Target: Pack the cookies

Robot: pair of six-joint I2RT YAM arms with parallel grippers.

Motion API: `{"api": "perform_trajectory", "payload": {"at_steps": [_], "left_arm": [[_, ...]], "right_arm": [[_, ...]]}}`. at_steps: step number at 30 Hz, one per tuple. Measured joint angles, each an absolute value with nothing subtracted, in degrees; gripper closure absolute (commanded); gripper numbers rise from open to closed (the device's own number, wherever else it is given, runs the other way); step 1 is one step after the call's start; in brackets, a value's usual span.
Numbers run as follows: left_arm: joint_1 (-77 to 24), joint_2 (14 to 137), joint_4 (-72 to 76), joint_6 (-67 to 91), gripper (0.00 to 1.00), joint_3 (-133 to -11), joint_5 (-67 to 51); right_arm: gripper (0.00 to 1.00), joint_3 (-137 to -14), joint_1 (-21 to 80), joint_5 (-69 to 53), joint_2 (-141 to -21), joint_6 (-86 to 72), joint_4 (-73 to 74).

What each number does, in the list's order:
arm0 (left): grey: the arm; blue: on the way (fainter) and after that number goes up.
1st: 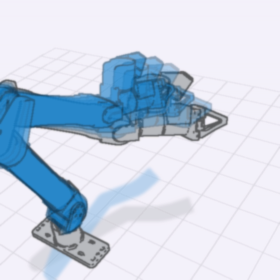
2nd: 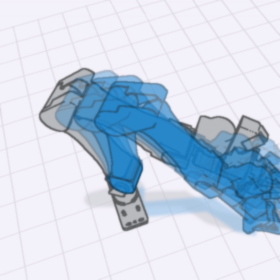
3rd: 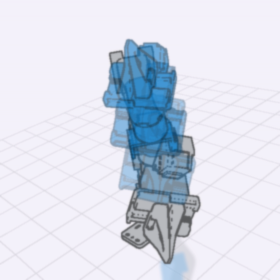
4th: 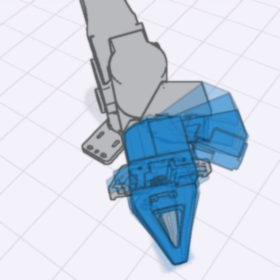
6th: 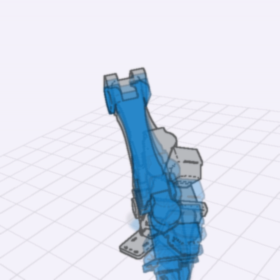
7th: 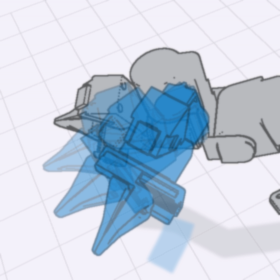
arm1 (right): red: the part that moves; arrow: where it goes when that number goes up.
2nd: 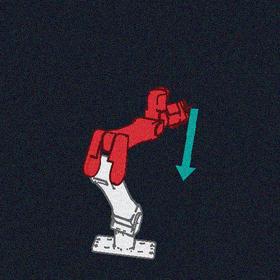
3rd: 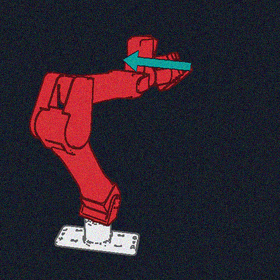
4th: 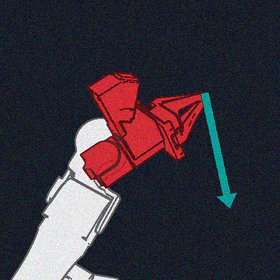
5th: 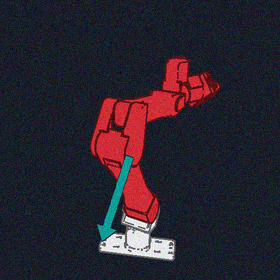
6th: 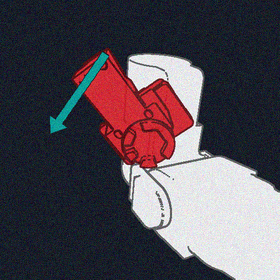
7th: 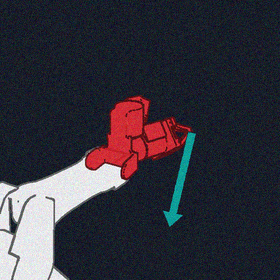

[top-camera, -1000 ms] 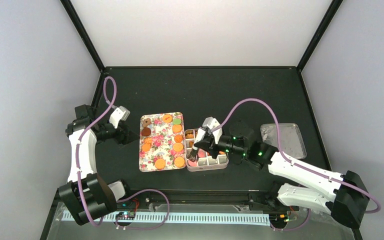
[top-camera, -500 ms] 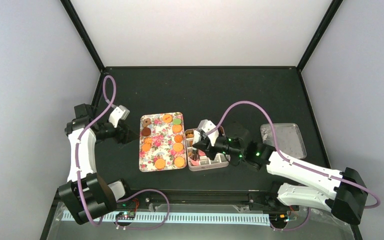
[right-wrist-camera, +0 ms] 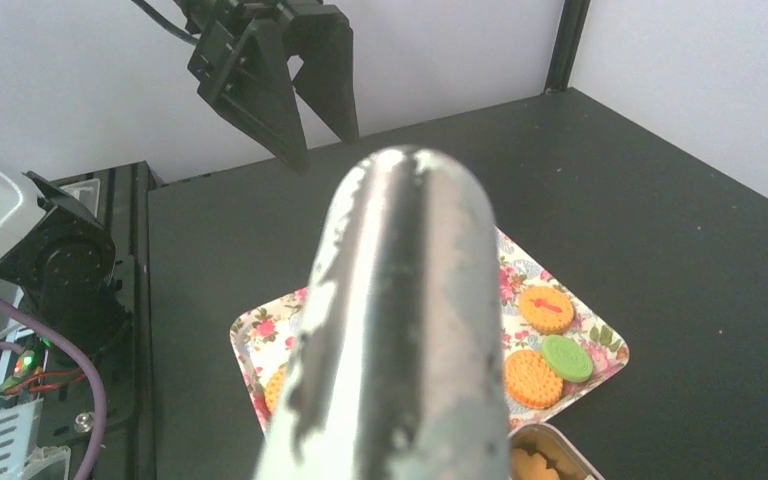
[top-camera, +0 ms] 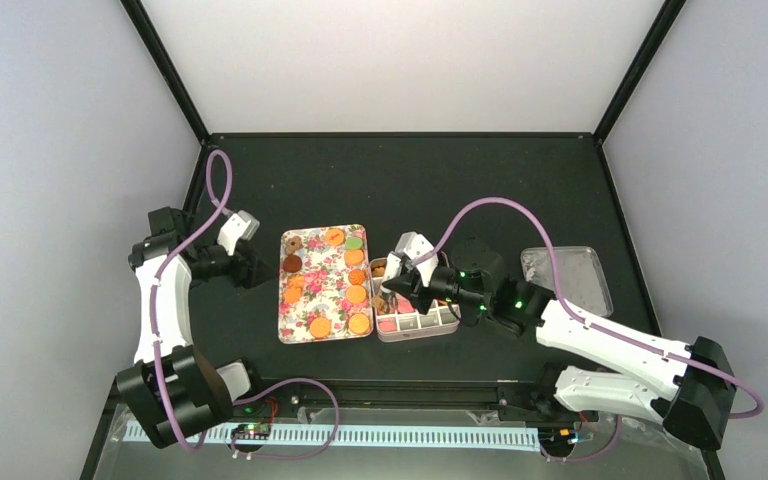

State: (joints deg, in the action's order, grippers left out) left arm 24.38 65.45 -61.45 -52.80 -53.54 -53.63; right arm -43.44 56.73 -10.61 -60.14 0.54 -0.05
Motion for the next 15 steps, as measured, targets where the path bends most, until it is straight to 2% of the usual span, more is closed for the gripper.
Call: {"api": "perform_trajectory", "payload": {"at_steps": [15], "left_arm": [[24.4,66.2,-62.8,-53.0,0.22,-54.3,-53.6]], "right_arm": [[0.77,-41.7,56.7,-10.8,-60.2,-0.3,0.0]]}}
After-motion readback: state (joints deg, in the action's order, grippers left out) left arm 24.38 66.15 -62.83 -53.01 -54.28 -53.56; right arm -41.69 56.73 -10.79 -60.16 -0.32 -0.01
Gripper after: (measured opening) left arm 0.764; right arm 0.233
